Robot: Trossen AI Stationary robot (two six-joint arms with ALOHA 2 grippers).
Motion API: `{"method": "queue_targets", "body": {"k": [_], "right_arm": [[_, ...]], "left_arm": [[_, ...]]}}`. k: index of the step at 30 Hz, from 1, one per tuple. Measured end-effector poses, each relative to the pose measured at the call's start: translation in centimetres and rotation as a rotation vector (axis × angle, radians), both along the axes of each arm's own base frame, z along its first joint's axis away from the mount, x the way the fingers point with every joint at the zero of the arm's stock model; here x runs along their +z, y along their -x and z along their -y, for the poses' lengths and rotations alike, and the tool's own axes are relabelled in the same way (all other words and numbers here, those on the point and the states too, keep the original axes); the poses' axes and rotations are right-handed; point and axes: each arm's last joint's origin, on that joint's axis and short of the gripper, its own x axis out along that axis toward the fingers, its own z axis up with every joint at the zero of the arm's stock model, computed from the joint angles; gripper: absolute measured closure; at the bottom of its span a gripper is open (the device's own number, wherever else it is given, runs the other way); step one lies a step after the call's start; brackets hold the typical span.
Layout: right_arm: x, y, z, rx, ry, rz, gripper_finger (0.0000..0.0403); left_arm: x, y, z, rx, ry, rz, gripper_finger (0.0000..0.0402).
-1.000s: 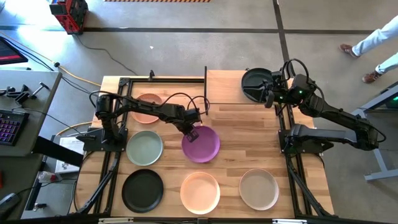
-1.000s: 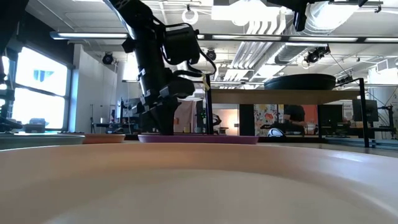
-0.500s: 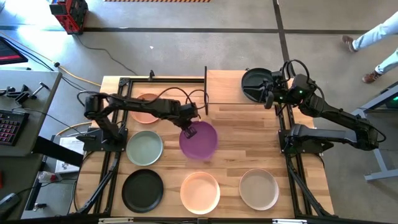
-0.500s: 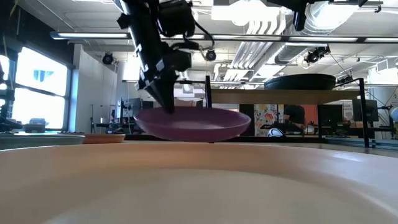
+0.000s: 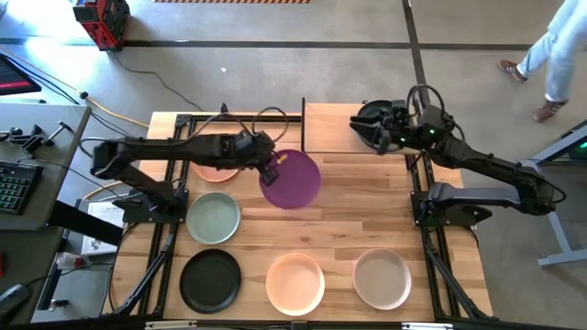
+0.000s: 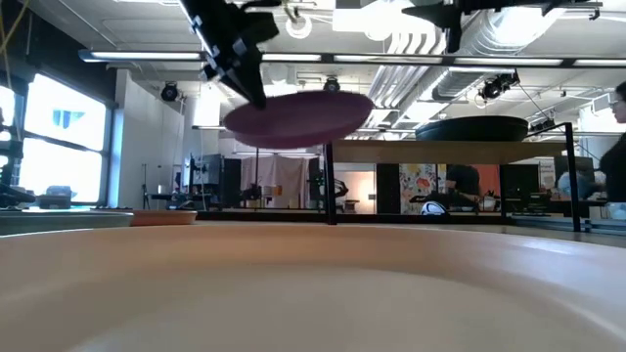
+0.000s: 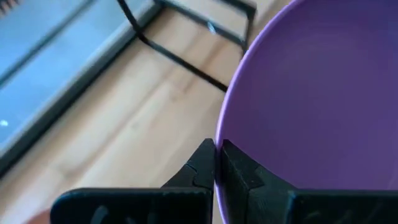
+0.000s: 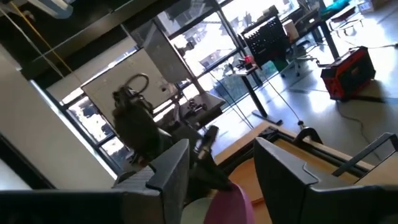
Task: Place and stack plates onto a shelf
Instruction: Stack the purple plate on top of the black plate on the shelf
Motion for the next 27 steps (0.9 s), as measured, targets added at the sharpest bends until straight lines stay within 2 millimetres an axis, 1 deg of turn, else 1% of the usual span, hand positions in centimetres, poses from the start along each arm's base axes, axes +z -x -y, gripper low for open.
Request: {"method": "queue_targets", "body": {"k": [3, 7, 9, 11, 13, 16, 21, 27], "right_arm": [[0.2, -1.2, 0.5, 0.004, 0.006, -0.025, 0.0236], [1.2, -3.0, 0.7, 0.014, 0.090, -0.109, 0.0242], [1.9, -3.9, 0.6, -0.002, 0.136, -0.187, 0.0248], [2.3, -4.8, 0.6, -0.021, 0.162, -0.302, 0.0253], [2.7, -5.9, 0.5, -0.033, 0.166, -0.414, 0.0258], [3.0, -7.5, 0.4, -0.032, 0.149, -0.535, 0.0260], [2.4, -10.4, 0.2, 0.013, 0.132, -0.635, 0.0261], [0.9, -13.2, -0.2, -0.028, 0.132, -0.726, 0.0261]], "left_arm": [[1.2, 0.8, -0.3, 0.011, -0.047, 0.031, 0.0401], [2.1, 1.6, -0.7, 0.033, -0.121, 0.031, 0.0401], [2.3, 1.8, -0.7, 0.047, -0.152, 0.022, 0.0401], [2.3, 1.8, -0.8, 0.070, -0.178, 0.020, 0.0401], [2.3, 1.9, -0.9, 0.078, -0.201, 0.000, 0.0401], [2.3, 1.9, -0.9, 0.083, -0.225, -0.009, 0.0401], [2.3, 2.0, -0.9, 0.081, -0.244, -0.022, 0.0401], [2.3, 1.9, -0.8, 0.058, -0.248, -0.030, 0.0401]]}}
